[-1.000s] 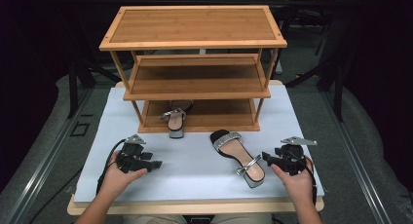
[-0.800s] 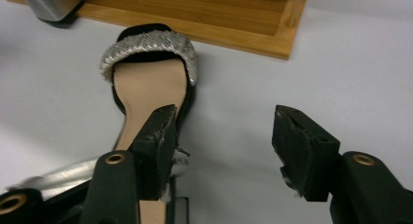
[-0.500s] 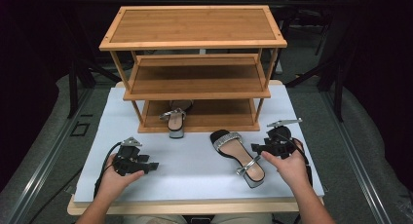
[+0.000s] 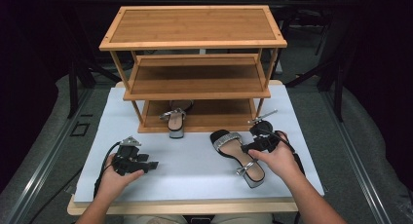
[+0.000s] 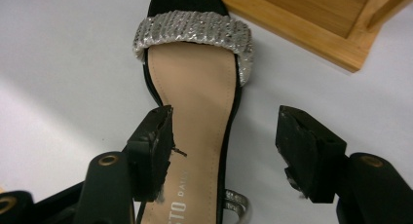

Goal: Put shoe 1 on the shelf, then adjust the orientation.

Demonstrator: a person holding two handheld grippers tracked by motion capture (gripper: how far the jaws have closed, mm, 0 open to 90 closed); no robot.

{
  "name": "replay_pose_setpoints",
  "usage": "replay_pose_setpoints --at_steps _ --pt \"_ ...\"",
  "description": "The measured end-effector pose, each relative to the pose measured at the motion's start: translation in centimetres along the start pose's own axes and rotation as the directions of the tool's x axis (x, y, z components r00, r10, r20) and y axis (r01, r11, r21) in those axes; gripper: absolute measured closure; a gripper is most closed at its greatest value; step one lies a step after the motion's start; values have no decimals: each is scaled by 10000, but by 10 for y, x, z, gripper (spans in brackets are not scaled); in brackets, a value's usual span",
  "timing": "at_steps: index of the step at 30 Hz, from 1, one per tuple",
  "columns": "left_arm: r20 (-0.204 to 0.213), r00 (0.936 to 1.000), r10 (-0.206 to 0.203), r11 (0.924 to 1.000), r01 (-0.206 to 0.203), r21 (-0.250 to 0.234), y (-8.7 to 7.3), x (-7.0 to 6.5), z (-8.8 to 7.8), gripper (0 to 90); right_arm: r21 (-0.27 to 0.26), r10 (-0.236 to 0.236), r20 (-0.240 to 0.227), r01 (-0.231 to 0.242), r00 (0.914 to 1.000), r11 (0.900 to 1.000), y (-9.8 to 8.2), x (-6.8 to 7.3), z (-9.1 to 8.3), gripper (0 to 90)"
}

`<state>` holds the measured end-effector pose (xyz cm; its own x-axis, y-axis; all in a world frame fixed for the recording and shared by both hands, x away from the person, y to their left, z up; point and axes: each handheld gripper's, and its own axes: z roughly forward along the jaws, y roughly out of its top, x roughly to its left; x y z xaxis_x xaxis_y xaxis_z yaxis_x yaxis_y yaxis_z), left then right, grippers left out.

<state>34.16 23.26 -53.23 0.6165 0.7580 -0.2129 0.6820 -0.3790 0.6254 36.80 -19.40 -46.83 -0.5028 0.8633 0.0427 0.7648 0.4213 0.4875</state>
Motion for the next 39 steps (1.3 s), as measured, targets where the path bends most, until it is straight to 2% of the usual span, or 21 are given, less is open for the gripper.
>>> replay_pose_setpoints --at_steps 1,2,6,9,11,19,22,28,31,33,34,36,39 --pt "1 10000 5 10000 -5 2 0 0 0 426 26 -21 -568 23 9984 10000 1 -1 1 378" --pt "-4 10000 -3 10000 3 3 0 0 0 426 155 -75 -253 79 9997 9998 2 1 3 373" --pt "10 10000 -72 10000 72 -40 -1 0 0 425 603 -357 -88 361 9993 9975 4 7 10 375" --pt "1 10000 -14 10000 14 -62 -1 1 -1 426 845 -444 -266 465 9987 9953 5 9 14 379" --pt "11 10000 -17 10000 17 -77 -1 1 -1 426 961 -495 -117 504 9987 9941 6 11 17 378" --pt "30 10000 -4 10000 4 -4 -1 0 0 425 1705 -630 -404 690 9972 9829 12 17 24 361" --pt "20 10000 -39 10000 39 -10 -1 0 0 426 2205 -684 -461 769 9966 9723 13 18 30 348" --pt "65 10000 -10 10000 10 -34 0 0 1 426 3227 -561 -592 723 9967 9437 16 20 39 353" --pt "85 10000 -22 10000 22 39 -1 0 2 425 3602 -615 -389 714 9974 9301 17 20 42 355" --pt "64 10000 -4 10000 4 -13 -1 0 2 425 3907 -331 -684 573 9971 9187 17 18 46 354" --pt "63 10000 -6 10000 6 -3 -1 0 1 425 4011 -375 -597 584 9975 9142 17 17 48 355" --pt "54 10000 -28 10000 28 -34 -1 0 0 426 4145 -355 -383 483 9986 9088 16 17 51 366" --pt "74 9999 -113 9999 114 -19 -1 1 1 425 4293 -123 -509 330 9986 9026 16 17 54 373"
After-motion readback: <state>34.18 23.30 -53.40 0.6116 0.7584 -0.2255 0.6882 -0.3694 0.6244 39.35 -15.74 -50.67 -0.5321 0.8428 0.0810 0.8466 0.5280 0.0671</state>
